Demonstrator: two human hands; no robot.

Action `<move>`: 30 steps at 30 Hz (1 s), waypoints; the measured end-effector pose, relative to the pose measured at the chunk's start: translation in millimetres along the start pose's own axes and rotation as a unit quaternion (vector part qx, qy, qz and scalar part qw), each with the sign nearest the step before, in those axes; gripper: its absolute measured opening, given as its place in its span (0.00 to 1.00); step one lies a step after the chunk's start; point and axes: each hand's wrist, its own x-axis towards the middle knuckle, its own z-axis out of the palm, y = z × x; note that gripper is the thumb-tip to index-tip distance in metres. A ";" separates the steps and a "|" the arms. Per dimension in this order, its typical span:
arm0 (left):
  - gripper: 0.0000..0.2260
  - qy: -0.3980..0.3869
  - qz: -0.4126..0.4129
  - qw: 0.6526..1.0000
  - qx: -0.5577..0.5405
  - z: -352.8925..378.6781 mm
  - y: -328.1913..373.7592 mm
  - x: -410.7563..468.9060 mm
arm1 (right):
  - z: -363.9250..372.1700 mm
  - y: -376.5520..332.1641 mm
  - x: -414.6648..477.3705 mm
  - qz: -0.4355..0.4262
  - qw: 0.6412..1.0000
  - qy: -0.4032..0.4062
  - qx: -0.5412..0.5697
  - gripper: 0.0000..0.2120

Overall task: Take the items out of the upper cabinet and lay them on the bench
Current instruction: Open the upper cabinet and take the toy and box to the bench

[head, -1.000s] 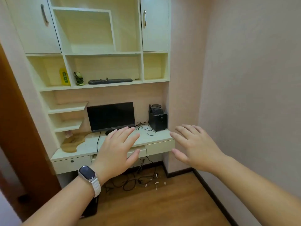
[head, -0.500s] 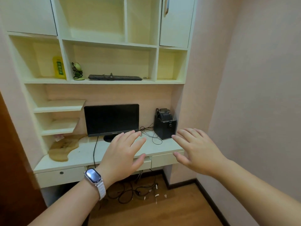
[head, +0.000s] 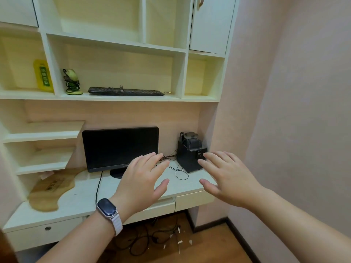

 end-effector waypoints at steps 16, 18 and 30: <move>0.20 0.035 0.015 0.997 0.062 108.1 -49.8 195.6 | 127.9 163.7 155.4 -0.044 0.988 0.135 0.053 0.22; 0.20 0.039 0.010 0.997 0.067 121.4 -50.4 222.9 | 136.2 189.0 175.7 -0.054 0.986 0.149 0.041 0.22; 0.21 0.071 0.027 0.994 0.074 166.6 -81.3 353.3 | 163.0 269.5 269.5 -0.044 0.986 0.160 0.034 0.25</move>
